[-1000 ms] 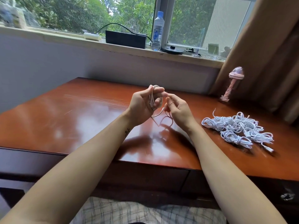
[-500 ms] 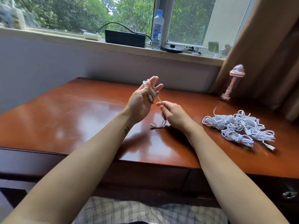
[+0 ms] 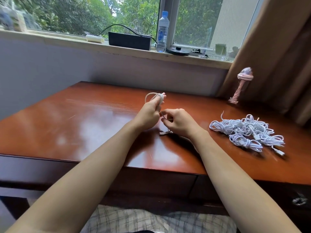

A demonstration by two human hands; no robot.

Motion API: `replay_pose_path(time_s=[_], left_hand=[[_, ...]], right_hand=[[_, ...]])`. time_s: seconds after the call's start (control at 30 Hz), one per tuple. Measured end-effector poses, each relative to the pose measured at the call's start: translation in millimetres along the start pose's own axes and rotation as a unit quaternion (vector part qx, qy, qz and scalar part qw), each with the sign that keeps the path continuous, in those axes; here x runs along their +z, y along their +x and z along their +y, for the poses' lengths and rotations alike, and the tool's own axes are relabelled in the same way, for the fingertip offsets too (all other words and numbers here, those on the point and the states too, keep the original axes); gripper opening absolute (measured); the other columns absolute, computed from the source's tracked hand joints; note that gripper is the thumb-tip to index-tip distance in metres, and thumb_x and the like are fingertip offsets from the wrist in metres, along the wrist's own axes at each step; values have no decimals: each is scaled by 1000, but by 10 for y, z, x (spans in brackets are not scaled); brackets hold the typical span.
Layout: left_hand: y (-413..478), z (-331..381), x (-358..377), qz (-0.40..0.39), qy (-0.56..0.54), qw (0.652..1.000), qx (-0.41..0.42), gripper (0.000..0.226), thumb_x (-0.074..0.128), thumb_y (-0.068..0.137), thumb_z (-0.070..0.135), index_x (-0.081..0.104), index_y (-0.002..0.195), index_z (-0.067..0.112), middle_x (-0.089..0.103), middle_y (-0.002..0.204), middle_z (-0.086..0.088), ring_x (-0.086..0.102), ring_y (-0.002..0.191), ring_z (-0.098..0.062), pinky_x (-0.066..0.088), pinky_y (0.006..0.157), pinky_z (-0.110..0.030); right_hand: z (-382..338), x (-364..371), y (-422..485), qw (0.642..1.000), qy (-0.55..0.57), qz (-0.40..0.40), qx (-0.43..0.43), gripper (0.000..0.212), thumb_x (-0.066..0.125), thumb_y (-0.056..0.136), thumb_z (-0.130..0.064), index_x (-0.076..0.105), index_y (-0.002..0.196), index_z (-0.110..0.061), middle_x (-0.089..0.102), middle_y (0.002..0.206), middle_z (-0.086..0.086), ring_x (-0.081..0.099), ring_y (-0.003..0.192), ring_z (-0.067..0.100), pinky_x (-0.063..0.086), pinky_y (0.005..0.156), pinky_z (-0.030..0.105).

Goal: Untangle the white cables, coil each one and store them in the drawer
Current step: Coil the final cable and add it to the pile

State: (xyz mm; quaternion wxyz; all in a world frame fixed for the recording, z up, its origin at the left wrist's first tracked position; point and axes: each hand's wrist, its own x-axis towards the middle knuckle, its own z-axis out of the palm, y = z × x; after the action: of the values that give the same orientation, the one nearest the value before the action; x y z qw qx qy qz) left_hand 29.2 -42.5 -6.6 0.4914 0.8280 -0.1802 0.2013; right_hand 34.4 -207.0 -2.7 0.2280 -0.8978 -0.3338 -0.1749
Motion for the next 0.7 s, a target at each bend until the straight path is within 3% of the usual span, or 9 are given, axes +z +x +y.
replay_pose_path(time_s=[0.07,0.13,0.3,0.4,0.5,0.6,0.7], left_hand=[[-6,-17,-15,-12,47,999,11,49,36,99,-9,46,144,4,46,149,-6,54,122,-16,47,103,-25],[-14,-15,-45,-27,67,997,-5,49,39,92,-5,50,138,7,53,137,-5,56,115,-16,46,104,-33],[-27,-18,-70,-26,127,991,32,21,40,88,-1,53,96,14,57,93,0,52,90,-21,46,88,-39],[-38,-22,-54,-54,122,990,40,16,46,98,6,47,87,18,50,84,7,44,81,-15,39,77,-35],[-48,-14,-33,-72,104,992,25,17,52,104,20,54,89,11,51,81,3,45,74,-13,39,70,-33],[-45,-13,-30,-82,66,994,31,21,50,105,18,61,89,10,53,84,3,50,74,-10,42,72,-27],[-64,32,-28,-93,-24,995,-9,27,45,105,12,61,83,15,52,72,3,47,64,-5,40,65,-23]], right_hand=[[15,-16,6,1000,5,18,-8,16,68,84,-21,76,98,-26,61,68,-12,55,67,14,51,69,33],[51,-51,23,998,13,49,-21,9,75,82,-23,76,92,-23,64,76,-7,56,67,13,52,69,37],[79,-145,46,993,13,107,-50,10,82,83,-22,77,91,-18,50,75,-5,51,67,16,48,65,38],[71,-153,56,989,13,137,-56,14,82,83,-25,76,92,-17,53,78,-1,51,70,16,48,67,36],[73,-179,55,986,28,159,-42,18,82,82,-23,73,97,-18,61,86,0,54,73,14,48,72,31],[86,-187,43,981,91,170,-17,22,80,82,-10,72,102,-15,68,95,0,59,78,8,52,79,29],[105,-174,45,976,142,162,5,21,78,85,-8,72,104,-14,72,99,4,69,89,17,55,87,32]])
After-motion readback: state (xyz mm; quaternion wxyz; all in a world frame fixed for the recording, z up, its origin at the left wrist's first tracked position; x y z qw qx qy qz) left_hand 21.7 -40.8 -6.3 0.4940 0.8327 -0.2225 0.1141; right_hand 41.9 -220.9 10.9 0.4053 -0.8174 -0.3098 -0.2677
